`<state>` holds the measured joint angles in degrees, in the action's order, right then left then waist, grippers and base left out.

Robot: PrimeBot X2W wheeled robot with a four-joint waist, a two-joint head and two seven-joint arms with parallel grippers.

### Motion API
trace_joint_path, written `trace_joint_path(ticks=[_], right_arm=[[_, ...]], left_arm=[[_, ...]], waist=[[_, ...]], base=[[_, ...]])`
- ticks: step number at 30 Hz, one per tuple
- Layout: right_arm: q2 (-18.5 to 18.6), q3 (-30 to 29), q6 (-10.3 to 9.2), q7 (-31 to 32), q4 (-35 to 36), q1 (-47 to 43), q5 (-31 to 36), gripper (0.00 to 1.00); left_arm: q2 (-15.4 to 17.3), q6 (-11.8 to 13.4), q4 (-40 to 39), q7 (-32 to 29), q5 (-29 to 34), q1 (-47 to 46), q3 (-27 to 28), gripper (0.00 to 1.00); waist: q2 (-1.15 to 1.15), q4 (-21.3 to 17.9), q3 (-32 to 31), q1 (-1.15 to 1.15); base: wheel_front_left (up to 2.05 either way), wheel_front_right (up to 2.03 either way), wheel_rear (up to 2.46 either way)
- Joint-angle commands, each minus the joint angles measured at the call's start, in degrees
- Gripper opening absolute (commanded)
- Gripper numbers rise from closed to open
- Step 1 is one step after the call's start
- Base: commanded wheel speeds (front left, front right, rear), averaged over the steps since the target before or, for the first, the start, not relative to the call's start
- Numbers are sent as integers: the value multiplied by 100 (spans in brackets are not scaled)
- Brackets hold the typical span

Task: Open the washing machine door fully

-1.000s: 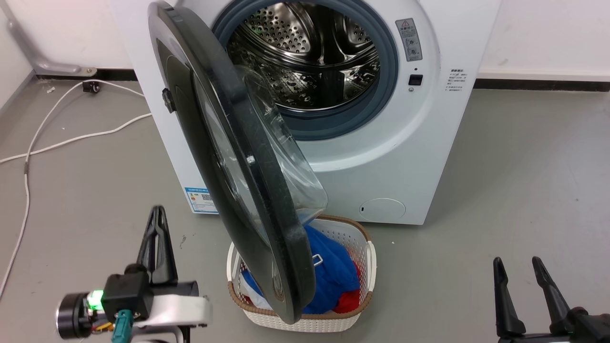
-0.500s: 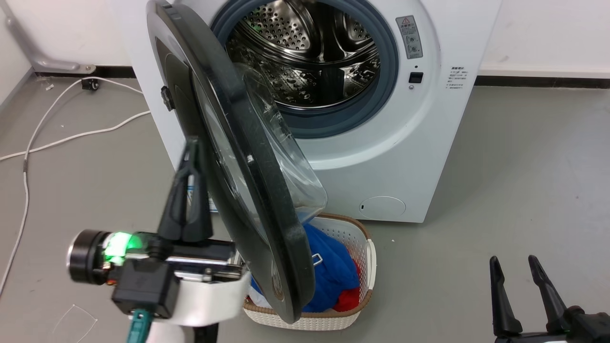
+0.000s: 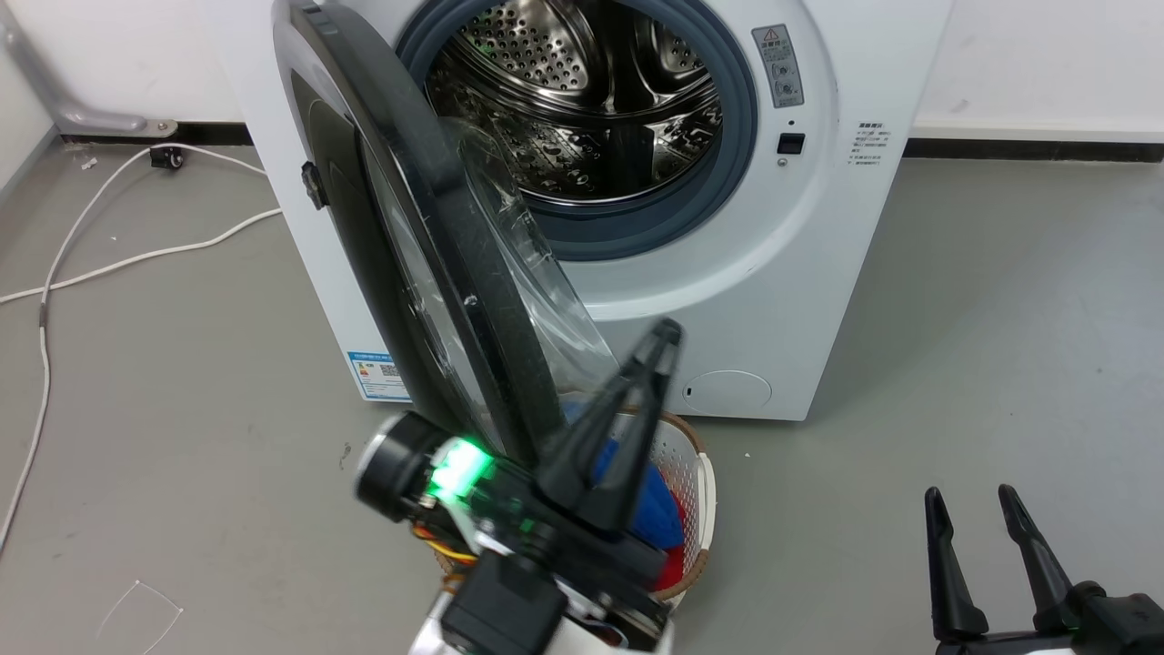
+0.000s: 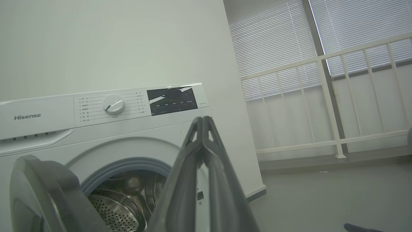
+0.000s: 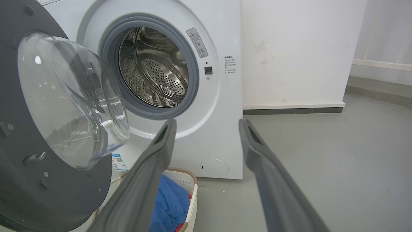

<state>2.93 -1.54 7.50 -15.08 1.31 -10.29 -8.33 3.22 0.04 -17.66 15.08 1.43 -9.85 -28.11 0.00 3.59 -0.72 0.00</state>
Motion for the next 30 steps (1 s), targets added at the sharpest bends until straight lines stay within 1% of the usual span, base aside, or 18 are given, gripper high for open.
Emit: trace_joint_path(ticks=[1, 7, 15, 24, 30], right_arm=[[-10, 11, -1, -11, -11, 69, 22, 100], [-10, 17, -1, -11, -14, 91, 35, 100], [-10, 41, -1, -11, -38, 96, 83, 100], [-10, 67, -1, -11, -70, 144, 125, 100], [-10, 32, -1, -11, -86, 209, 157, 100]], left_arm=[[-2, -40, 41, 14, 17, -56, -145, 0], [-10, -200, 272, 14, 64, -86, -815, 0], [-3, -288, 773, 14, 69, -13, -1373, 0], [113, -182, 1307, 14, -7, 206, -1627, 0], [250, -36, 1535, 14, -92, 379, -1566, 0]], waist=[[0, -8, 5, 0], [0, -11, 36, 0], [0, 25, 93, 0], [0, 58, 178, 0], [0, 96, 275, 0]], base=[[0, 0, 0], [0, 0, 0], [0, 0, 0], [0, 0, 0], [0, 0, 0]])
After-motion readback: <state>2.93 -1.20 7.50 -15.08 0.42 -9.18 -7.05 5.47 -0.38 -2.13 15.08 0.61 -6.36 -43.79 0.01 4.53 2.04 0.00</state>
